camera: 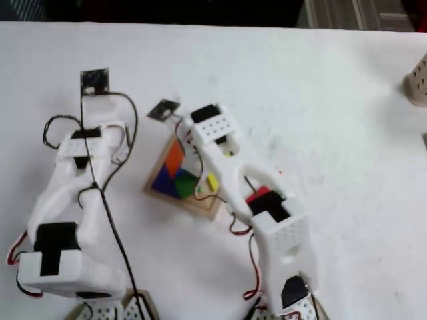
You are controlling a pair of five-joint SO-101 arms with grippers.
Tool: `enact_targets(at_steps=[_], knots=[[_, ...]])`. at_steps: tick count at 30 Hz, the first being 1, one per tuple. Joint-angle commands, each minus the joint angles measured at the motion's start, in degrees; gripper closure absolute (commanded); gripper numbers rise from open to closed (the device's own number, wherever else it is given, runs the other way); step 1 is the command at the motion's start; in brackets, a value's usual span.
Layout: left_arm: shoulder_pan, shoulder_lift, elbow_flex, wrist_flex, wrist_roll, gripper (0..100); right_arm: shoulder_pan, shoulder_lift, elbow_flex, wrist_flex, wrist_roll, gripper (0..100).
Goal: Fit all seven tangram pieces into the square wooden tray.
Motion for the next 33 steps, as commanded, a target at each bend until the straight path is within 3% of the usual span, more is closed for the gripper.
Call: enact_targets(at_steps=[1,17,25,33], knots=[[-1.01,-0.31,-3.52,0.09,0.62,98,1.1,0.13,-0.44,0.04,0.79,75.2],[-1.01,-0.31,-3.52,0.0,0.62,98,3.12,-0.22,0.79,-4.53,-1.49,75.2],[-1.01,-0.31,-3.52,0.09,0.62,98,-2.33,2.86,0.97,1.54,-0.09,75.1],[-1.01,-0.31,-3.52,0.09,0.62,98,-2.77,2.95,1.32,4.62,2.29,75.1]])
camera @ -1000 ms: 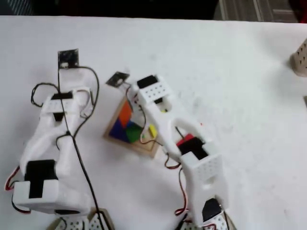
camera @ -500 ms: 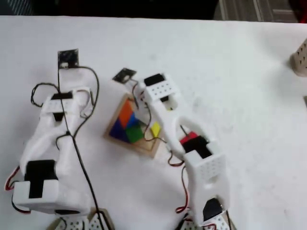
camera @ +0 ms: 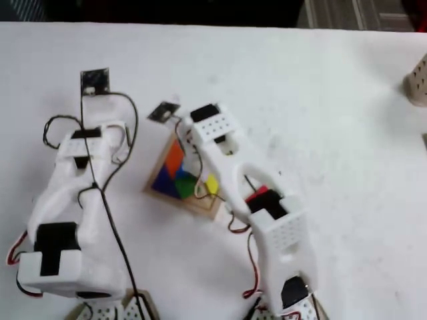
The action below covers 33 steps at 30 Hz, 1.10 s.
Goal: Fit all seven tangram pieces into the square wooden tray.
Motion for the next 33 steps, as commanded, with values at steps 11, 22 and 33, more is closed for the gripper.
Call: enact_targets(at_steps=[11,22,33], knots=[[-1.01,-0.31,-3.52,0.09,0.62,98,-1.98,0.92,2.73,7.25,5.63,59.3],[-1.01,-0.31,-3.52,0.09,0.62,98,-1.8,1.1,5.36,6.11,5.71,74.7],[-1.01,-0.31,-3.52,-0.18,0.62,98,-0.13,-4.26,5.54,8.04,5.8,82.2]])
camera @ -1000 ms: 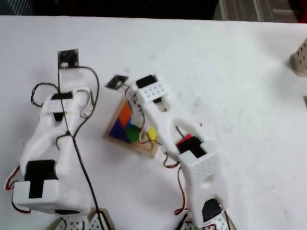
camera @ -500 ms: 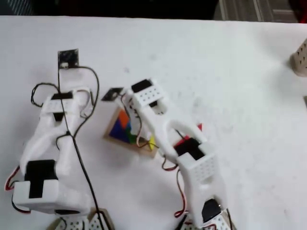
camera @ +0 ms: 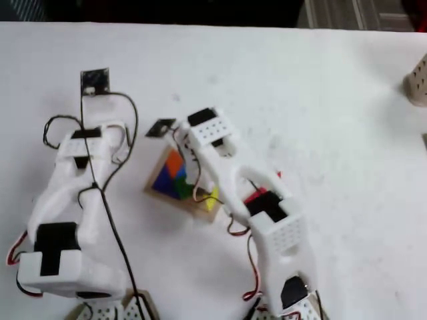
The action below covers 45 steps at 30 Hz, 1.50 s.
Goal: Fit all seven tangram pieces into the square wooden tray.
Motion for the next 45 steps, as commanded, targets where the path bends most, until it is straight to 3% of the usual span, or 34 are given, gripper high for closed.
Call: enact_targets(at_steps=[1,13,18,25,32,39,45], knots=[[-1.01,-0.31,-3.52,-0.18,0.62,98,1.1,-5.58,2.2,2.51,0.44,82.2],[-1.01,-0.31,-3.52,-0.26,0.62,98,-3.82,-23.96,16.18,2.33,-0.09,83.0],[-1.01,-0.31,-3.52,-0.26,0.62,98,-2.86,-40.84,27.6,-2.59,-0.26,95.2],[0.13,-0.31,-2.99,0.09,0.53,98,5.23,-62.9,46.95,-20.62,-16.97,96.1],[8.22,-6.37,5.27,-0.26,0.53,98,13.93,-64.4,55.74,-35.82,-29.98,96.0],[21.58,-22.29,21.71,-3.52,0.53,98,14.81,-64.4,58.29,-41.27,-30.86,96.0],[29.05,-27.74,29.8,-4.84,0.53,98,14.99,-57.63,56.97,-47.16,-30.51,96.0]])
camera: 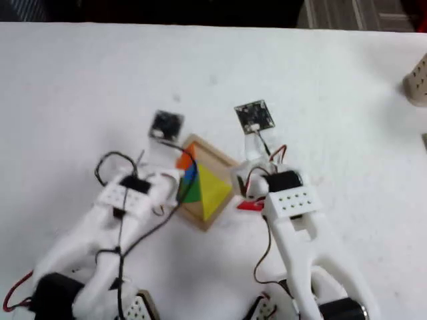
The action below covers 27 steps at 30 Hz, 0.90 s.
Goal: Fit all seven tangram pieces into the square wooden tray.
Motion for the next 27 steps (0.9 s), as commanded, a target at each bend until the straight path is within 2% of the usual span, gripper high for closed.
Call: enact_targets(at_steps=[1,7,13,16,21,27], knots=[[6.29,-5.41,2.99,-1.05,0.53,98,0.31,4.88,-2.81,-4.26,-0.26,96.0],[10.42,-8.75,6.51,-1.05,0.53,98,1.27,21.76,-12.57,-8.4,-0.26,96.0],[10.15,-6.64,6.95,0.0,0.53,98,3.38,33.45,-21.27,-7.96,-0.18,96.4],[10.07,-5.14,5.71,1.85,-0.79,98,4.53,33.19,-21.45,-6.37,0.44,98.1],[6.99,-3.91,3.25,5.36,-8.7,98,5.85,30.11,-20.22,1.63,13.89,98.2],[2.77,-3.56,3.08,5.19,-9.67,98,5.41,21.41,-9.23,2.42,14.86,98.3]])
